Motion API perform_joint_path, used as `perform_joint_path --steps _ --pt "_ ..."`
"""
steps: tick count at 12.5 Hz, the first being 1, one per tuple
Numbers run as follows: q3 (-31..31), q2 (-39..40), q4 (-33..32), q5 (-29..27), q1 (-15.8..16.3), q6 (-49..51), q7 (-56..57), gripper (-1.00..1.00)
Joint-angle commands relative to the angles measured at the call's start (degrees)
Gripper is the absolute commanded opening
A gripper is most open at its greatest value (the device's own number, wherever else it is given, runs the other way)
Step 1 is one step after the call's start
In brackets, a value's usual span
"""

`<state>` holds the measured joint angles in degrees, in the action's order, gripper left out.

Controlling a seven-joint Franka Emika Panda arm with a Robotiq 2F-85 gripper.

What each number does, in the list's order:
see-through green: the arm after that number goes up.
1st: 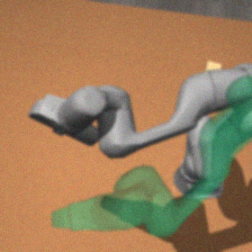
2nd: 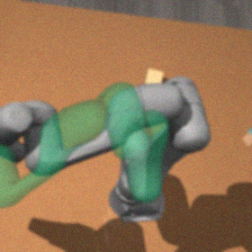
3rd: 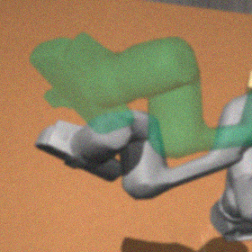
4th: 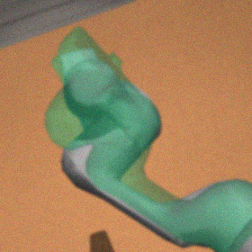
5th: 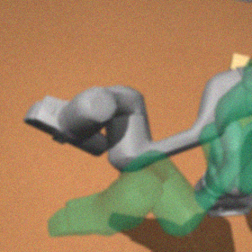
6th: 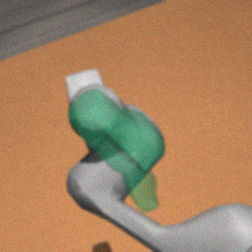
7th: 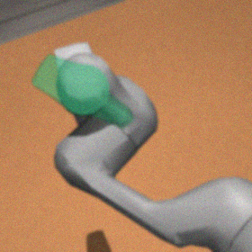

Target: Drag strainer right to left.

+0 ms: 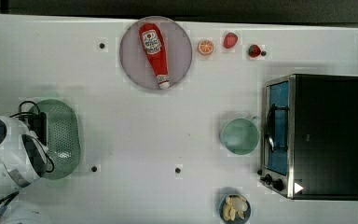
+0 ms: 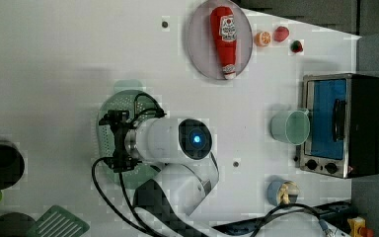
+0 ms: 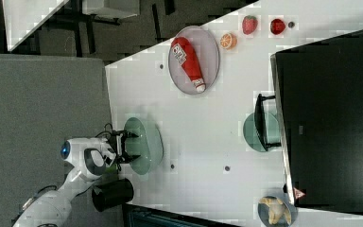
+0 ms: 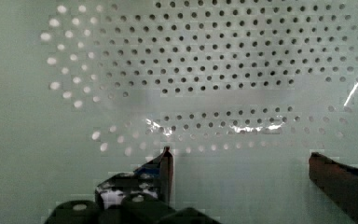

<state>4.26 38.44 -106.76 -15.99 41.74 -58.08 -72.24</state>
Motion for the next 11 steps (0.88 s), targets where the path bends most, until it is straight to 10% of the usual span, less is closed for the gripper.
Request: perform_joint_path --steps 1,11 --pt "-2.4 -4.6 0.5 3.0 -1.8 5.4 5.3 1.0" --pt "-32.6 -43.2 0.8 18.6 -4.1 43.2 58.5 1.0"
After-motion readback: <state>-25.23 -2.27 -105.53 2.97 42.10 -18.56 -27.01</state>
